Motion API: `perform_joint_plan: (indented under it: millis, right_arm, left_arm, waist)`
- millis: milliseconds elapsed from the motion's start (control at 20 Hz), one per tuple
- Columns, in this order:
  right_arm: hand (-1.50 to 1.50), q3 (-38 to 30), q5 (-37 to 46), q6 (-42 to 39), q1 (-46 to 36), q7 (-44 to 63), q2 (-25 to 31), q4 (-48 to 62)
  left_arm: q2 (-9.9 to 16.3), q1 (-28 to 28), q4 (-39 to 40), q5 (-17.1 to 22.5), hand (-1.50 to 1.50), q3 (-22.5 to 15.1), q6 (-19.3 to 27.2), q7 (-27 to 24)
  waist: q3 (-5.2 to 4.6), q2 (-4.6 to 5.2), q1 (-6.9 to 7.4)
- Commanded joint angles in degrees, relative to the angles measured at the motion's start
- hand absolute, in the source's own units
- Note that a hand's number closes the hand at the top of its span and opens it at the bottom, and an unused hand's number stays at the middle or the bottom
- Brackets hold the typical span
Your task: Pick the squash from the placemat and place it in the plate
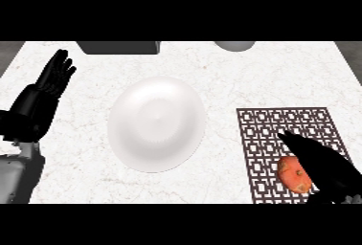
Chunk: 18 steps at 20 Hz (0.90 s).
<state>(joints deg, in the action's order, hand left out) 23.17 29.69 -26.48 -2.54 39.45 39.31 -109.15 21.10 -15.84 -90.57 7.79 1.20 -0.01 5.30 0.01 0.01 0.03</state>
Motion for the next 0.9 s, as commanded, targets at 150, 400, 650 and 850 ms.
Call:
perform_joint_plan:
  millis: [150,400,650,850]
  right_arm:
    - [-1.5,-4.3,2.7,-3.2,0.8,-6.9,-2.5,6.1]
    - [-1.5,-2.3,9.3,-1.7,-0.3,-8.7,-8.2,12.8]
    - [-1.5,-0.8,15.5,0.1,1.2,-10.7,-9.1,16.4]
    - [1.5,-2.4,17.0,10.2,0.6,-19.8,-8.6,15.1]
  left_arm:
    - [-1.7,3.1,-5.8,-1.5,0.0,0.8,-0.6,2.6]
    - [-3.7,1.2,-1.5,-3.7,0.0,1.3,-1.1,0.2]
    - [-3.5,2.0,-3.6,-3.2,0.0,2.5,-2.8,1.3]
    - [-4.8,-2.0,-3.8,-4.4,0.0,1.6,0.2,5.7]
  waist:
    - [0.0,-0.07,0.1]
    - [0.0,-0.01,0.01]
    - [0.0,-0.05,0.06]
    - [0.07,-0.08,-0.14]
